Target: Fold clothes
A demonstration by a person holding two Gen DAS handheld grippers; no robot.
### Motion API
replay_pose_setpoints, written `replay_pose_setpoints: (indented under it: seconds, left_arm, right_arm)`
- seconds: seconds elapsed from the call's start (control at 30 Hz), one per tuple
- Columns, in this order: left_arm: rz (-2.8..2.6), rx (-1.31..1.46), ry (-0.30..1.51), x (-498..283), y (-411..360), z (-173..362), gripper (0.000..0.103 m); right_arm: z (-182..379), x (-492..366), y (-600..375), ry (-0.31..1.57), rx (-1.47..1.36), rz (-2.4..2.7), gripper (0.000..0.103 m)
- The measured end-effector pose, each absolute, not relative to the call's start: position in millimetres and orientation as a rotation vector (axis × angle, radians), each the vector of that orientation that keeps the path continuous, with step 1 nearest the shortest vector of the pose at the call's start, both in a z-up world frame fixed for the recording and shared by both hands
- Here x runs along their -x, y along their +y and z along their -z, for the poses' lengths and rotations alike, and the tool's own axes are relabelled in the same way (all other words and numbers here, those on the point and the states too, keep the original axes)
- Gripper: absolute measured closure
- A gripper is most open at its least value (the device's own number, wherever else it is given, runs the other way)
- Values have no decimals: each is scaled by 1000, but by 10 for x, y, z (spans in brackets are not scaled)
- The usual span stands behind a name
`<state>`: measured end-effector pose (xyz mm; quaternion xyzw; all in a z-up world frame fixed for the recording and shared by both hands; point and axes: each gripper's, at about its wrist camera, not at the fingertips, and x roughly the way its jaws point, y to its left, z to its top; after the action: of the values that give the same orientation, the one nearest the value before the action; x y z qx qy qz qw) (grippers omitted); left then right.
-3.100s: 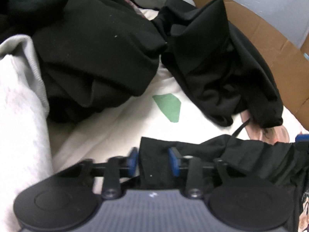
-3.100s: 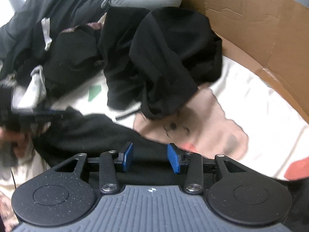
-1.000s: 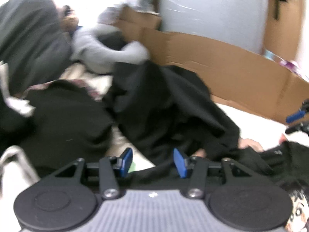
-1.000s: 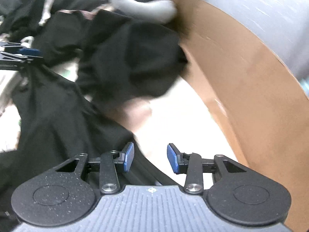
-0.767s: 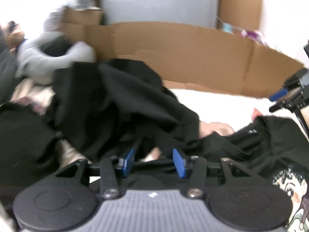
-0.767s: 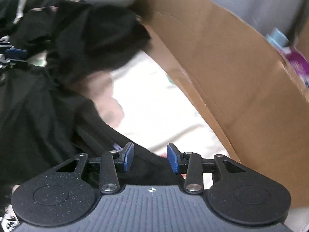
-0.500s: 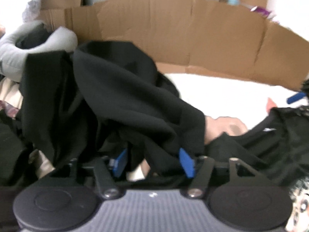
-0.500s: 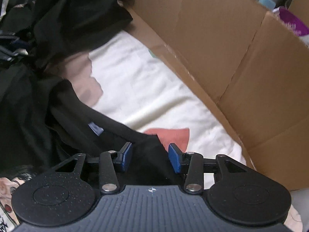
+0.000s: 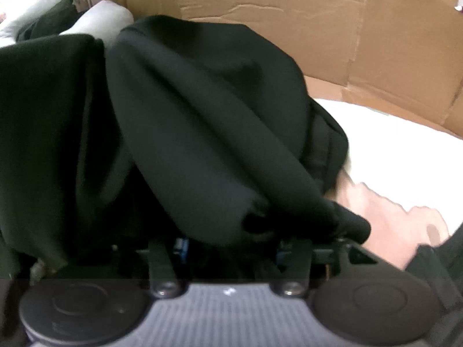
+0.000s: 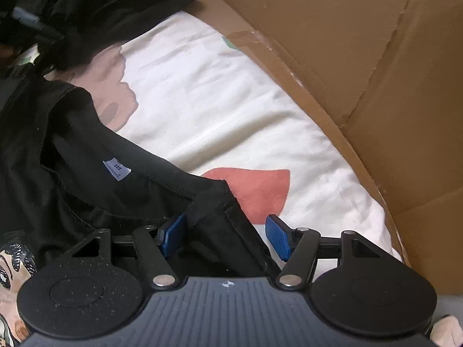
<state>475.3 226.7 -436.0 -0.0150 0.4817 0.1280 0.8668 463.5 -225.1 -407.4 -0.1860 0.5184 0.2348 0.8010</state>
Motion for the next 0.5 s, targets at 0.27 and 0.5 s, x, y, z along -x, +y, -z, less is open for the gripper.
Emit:
replay_pose_setpoints:
  seconds: [0.27, 0.5]
  left_arm:
    - [-411, -29, 943, -4940, 2654, 4093, 71]
    - [-466, -102, 936, -5289, 3135, 3882, 71]
  right_arm:
    - [4042, -4708, -2166, 1137, 415, -584, 59]
    - [4009, -4815, -2176, 1162, 415, -588, 61]
